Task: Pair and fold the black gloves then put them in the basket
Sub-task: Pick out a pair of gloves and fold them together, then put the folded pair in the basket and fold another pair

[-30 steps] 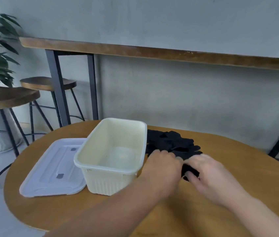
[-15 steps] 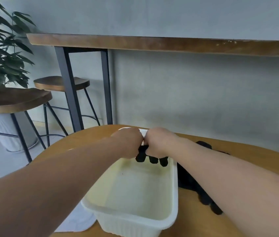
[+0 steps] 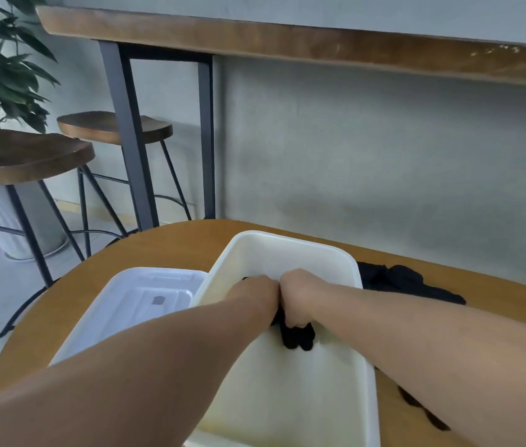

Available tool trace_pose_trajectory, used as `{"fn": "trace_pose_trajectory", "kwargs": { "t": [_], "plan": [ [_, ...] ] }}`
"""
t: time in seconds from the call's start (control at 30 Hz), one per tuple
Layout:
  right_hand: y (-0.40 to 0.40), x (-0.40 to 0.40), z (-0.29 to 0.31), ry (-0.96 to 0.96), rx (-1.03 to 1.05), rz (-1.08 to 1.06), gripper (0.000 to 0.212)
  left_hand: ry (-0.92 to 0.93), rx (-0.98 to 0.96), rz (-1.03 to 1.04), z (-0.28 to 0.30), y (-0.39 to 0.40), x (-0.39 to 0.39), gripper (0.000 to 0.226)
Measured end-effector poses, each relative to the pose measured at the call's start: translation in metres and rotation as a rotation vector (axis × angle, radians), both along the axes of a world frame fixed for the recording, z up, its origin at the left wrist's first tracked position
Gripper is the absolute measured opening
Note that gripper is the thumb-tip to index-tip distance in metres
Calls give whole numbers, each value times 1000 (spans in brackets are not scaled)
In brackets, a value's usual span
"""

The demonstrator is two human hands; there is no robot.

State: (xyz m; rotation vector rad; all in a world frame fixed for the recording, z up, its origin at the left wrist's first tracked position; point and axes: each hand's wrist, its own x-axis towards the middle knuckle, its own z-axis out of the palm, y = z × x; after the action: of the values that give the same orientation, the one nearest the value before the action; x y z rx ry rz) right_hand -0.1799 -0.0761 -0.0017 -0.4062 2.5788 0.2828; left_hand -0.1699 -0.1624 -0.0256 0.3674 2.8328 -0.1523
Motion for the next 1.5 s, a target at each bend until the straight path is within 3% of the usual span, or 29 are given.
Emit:
{"fn": "trace_pose_trajectory", "kwargs": {
  "t": [0.07,0.13,0.3,0.5,0.6,0.67,0.73,0.83,0.9,0.97,1.07,1.23,1.4,1.5],
  "plan": [
    [-4,-3,0,-72,106,27,12,7,-99,-63,-4,1,-3,29],
    [-4,-5,-3,-88,94,31,22,-39,-152,-35,-2,2,2,30],
    [-1,-2,-6,-124,10,-29,29,-67,121,71,3,-15,4,27],
    [1,3,-1,-220,70,-15,24,-194,21,30,11,-10,9,14],
    [2,11,14,-194,13,-19,14,-168,1,59,21,-9,6,12],
    [8,16,32,-90,-74,-25,11,-92,-3,84,35,-13,3,12],
    [19,19,52,40,-214,-46,9,-3,30,169,54,-13,0,27],
    [48,31,90,149,-646,-239,18,191,245,174,96,-5,9,38],
    [74,43,112,306,-812,-300,21,276,371,167,121,6,19,45],
    [104,53,123,454,-894,-340,27,314,500,162,136,27,30,45],
    [147,68,123,527,-945,-421,29,303,687,151,142,75,52,35],
    [205,93,92,501,-916,-540,27,204,655,34,117,152,79,30],
    [249,113,28,376,-733,-551,21,15,522,60,45,195,87,23],
    [274,118,-12,308,-556,-550,38,17,492,68,4,206,91,24]
  ]
}}
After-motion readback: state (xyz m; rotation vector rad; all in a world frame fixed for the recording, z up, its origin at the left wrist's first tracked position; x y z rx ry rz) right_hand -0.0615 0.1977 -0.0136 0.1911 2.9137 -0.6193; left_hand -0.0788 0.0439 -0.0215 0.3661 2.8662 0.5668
